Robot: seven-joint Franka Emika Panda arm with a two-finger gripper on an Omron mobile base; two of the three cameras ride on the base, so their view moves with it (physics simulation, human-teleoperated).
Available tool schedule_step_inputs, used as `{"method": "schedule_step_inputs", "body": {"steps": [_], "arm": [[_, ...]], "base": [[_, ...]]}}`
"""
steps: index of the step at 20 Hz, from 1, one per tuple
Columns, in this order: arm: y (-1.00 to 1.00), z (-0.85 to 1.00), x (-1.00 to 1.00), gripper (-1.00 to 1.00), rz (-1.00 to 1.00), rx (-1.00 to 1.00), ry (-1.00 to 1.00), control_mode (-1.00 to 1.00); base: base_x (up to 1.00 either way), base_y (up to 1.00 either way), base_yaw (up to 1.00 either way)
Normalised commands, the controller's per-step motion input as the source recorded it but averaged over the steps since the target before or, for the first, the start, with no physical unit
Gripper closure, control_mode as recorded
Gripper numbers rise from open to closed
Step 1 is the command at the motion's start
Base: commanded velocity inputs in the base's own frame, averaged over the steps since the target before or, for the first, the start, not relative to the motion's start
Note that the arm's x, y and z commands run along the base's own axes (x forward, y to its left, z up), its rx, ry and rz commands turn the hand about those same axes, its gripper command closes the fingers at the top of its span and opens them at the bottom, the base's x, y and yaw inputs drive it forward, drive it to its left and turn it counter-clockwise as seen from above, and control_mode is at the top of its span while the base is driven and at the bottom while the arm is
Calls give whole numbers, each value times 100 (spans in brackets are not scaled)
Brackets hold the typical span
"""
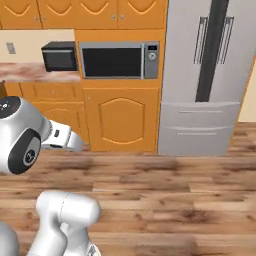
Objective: Clear the mugs and bowl far away from the sink.
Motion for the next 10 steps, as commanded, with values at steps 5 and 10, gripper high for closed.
{"method": "schedule_step_inputs", "body": {"steps": [5, 10], "arm": [[0, 0, 0, -100, 0, 0, 0, 100], [0, 0, 0, -100, 0, 0, 0, 100]], "base": [[0, 13, 100], [0, 9, 100]]}}
